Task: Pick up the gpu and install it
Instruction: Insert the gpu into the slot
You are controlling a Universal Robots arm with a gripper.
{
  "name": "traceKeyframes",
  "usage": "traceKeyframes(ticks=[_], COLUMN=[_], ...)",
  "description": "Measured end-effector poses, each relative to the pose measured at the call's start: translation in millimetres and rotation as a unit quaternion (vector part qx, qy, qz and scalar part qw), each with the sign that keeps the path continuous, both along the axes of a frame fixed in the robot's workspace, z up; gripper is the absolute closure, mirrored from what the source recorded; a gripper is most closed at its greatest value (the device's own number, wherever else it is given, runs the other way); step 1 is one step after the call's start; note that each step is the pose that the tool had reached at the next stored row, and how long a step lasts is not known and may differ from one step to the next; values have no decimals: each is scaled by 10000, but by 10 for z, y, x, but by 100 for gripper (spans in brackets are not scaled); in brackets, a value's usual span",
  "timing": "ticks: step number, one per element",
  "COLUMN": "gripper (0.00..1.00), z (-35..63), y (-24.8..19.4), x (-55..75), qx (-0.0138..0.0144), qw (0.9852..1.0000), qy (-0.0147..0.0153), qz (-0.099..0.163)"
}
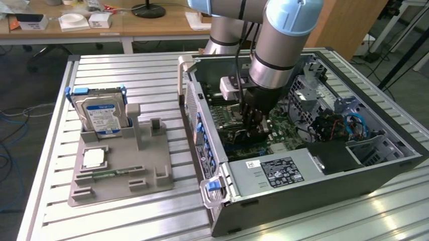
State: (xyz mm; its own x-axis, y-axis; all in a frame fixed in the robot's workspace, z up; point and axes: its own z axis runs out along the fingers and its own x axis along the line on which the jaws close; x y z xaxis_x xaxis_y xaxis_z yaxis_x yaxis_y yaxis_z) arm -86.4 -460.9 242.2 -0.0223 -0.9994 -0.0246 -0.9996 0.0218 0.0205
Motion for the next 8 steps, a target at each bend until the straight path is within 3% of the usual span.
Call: traceKeyframes(ticks=[4, 7, 8], gripper=[73, 60, 60], z=[7, 23, 38], y=[1, -1, -1], x=[-3, -1, 0], qx=[1, -3, -1], qw=[10000, 10000, 10000], qy=[0, 1, 0], qz=[-4, 0, 0])
